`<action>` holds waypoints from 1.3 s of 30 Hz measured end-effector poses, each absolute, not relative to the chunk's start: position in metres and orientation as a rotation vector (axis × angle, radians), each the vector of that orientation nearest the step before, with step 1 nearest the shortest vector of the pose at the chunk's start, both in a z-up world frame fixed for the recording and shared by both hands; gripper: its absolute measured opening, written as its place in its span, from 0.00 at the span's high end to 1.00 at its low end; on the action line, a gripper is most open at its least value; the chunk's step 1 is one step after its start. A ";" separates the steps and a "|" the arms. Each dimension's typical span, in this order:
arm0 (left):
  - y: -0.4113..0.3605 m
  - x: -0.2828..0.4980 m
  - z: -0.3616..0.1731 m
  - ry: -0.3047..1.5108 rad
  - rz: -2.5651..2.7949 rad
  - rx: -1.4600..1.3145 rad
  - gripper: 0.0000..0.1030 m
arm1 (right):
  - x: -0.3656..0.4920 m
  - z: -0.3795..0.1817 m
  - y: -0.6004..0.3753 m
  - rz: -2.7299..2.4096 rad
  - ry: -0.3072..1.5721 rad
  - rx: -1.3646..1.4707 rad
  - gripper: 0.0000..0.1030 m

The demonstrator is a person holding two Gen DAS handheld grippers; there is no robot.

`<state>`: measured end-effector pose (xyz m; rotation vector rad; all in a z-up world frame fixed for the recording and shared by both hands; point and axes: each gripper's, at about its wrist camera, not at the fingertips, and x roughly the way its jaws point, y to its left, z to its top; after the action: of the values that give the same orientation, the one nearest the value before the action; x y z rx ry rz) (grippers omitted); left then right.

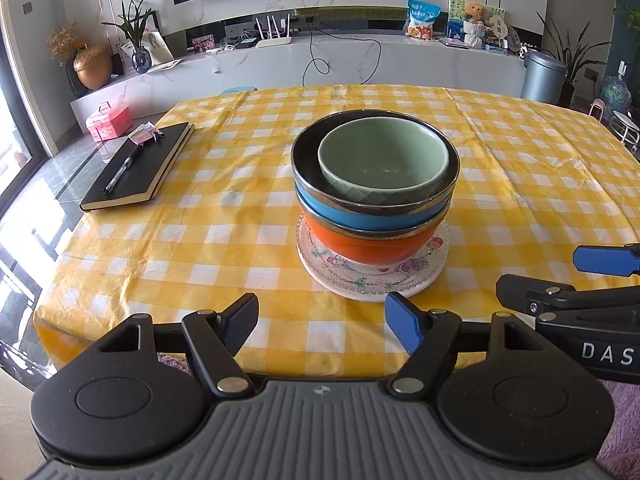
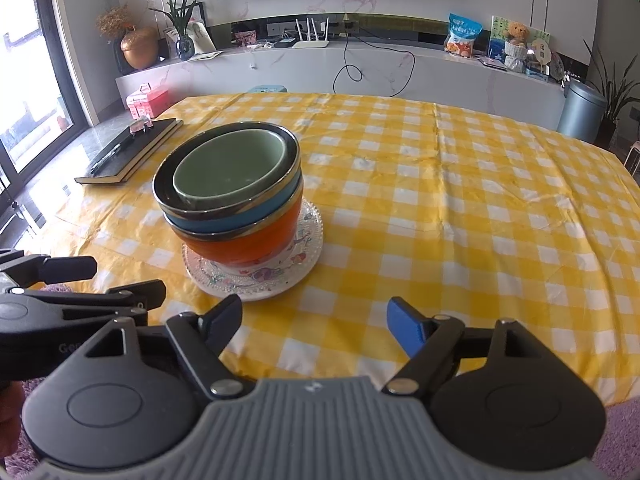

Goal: Organize plates and bowls

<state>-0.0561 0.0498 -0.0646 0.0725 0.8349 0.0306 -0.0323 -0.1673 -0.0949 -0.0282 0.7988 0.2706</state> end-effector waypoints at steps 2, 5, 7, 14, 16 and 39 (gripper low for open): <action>0.050 -0.056 -0.065 0.835 0.030 0.073 0.18 | -0.032 -0.095 -0.167 0.268 0.799 -0.028 0.24; 0.050 -0.056 -0.065 0.834 0.030 0.073 0.18 | -0.032 -0.096 -0.167 0.268 0.803 -0.027 0.24; 0.050 -0.056 -0.065 0.833 0.030 0.072 0.18 | -0.032 -0.096 -0.167 0.268 0.802 -0.026 0.24; 0.051 -0.056 -0.064 0.837 0.028 0.057 0.18 | -0.031 -0.096 -0.167 0.268 0.804 -0.026 0.24; 0.051 -0.056 -0.064 0.839 0.027 0.057 0.18 | -0.031 -0.096 -0.167 0.268 0.804 -0.026 0.24; 0.051 -0.057 -0.063 0.827 0.043 0.068 0.18 | -0.030 -0.099 -0.166 0.268 0.817 -0.019 0.24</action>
<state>-0.0569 0.0507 -0.0629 0.0681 0.8266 0.0433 -0.0299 -0.1661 -0.0995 -0.0190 0.8167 0.2682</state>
